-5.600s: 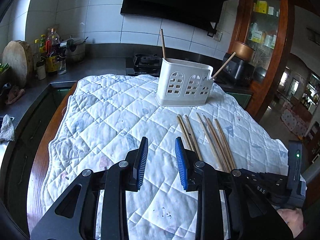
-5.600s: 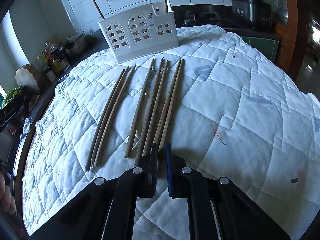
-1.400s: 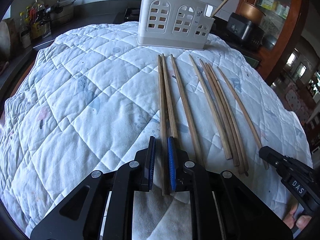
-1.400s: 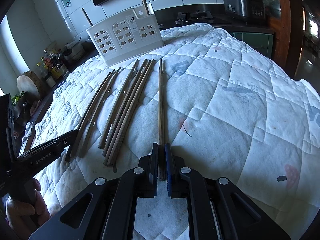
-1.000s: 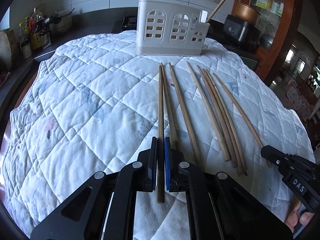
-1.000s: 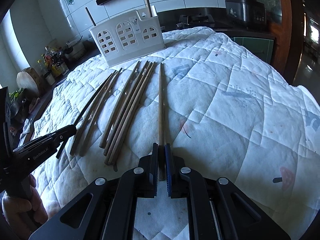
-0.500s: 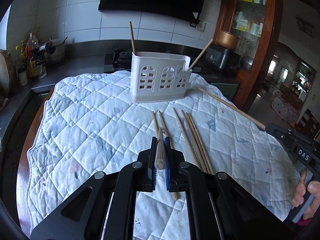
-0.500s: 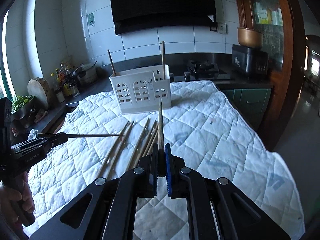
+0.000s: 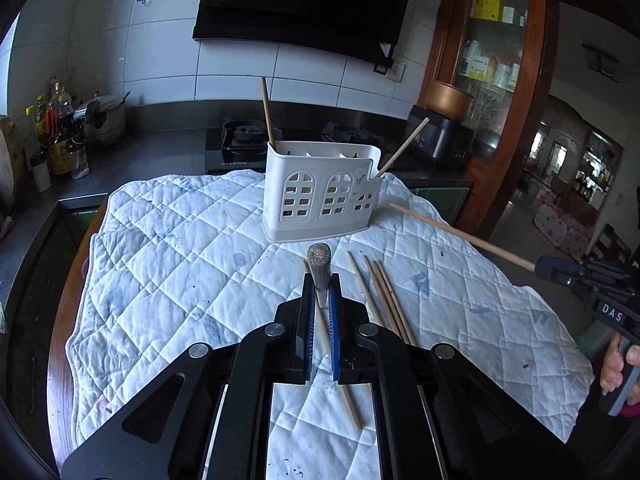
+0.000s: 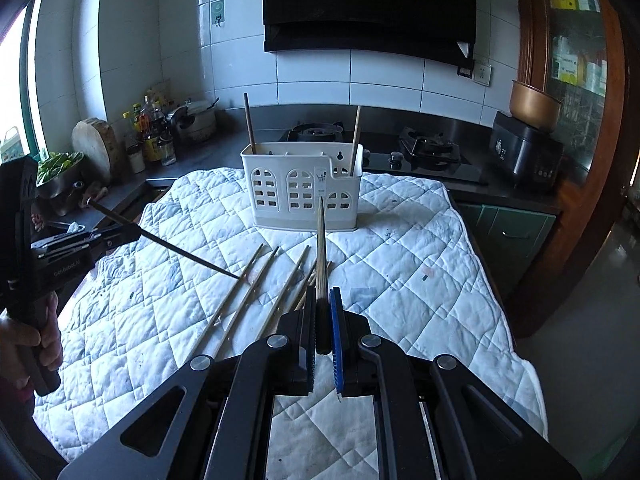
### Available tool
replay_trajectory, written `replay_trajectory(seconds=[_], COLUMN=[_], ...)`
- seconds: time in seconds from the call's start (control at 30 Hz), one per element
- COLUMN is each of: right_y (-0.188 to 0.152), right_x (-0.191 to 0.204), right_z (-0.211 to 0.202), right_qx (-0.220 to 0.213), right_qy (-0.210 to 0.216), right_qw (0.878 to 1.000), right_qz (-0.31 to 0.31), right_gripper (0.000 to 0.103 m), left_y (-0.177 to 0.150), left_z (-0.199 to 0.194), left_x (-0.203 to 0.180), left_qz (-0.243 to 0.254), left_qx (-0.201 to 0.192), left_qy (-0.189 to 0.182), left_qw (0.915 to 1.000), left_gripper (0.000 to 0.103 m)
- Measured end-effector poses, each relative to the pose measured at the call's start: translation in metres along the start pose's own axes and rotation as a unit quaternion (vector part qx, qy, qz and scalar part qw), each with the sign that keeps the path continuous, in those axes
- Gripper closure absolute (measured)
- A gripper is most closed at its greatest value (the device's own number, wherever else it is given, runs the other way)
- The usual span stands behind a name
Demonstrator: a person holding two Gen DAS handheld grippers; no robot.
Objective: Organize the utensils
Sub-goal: 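Lift both held chopsticks and carry them over the white holder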
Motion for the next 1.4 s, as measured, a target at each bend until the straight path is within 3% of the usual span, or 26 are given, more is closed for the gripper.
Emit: replay_trajectory(seconds=[0.2, 0.47, 0.63, 1.03, 1.2, 1.4], right_y=[-0.033, 0.001, 0.041, 0.192, 0.238, 0.255], right_x=[0.006, -0.009, -0.027, -0.074, -0.092, -0.106], right_z=[0.018, 0.012, 0.004, 0.002, 0.017, 0.059], right_qx=[0.027, 0.003, -0.019, -0.042, -0.039, -0.010], right_qy=[0.014, -0.008, -0.005, 0.005, -0.020, -0.020], right_qw=[0.999, 1.000, 1.000, 0.999, 0.999, 1.000], right_qz=[0.024, 0.006, 0.005, -0.020, -0.024, -0.010], right_gripper=[0.096, 0.096, 0.096, 0.096, 0.096, 0.096], left_y=[-0.004, -0.001, 0.011, 0.071, 0.114, 0.184], left_z=[0.001, 0.003, 0.005, 0.006, -0.002, -0.018], left_x=[0.000, -0.005, -0.011, -0.030, -0.043, -0.061], left_qz=[0.009, 0.017, 0.031, 0.055, 0.063, 0.076], left_qx=[0.003, 0.000, -0.004, -0.019, -0.044, -0.101], left_qy=[0.004, 0.004, 0.006, -0.002, -0.013, -0.013], left_qw=[0.9999, 0.9998, 0.9995, 0.9983, 0.9969, 0.9919], left_gripper=[0.098, 0.098, 0.098, 0.098, 0.098, 0.098])
Point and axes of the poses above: each gripper's, at about its wrist camera, not at the fingertips, and z roughly the way its jaws point, x to its left, y to its top, the point moved 10 cm from there along z, roughly the way its jaws point, and after that the axes turned 15 degrees about -z, right-handed, at the moved point
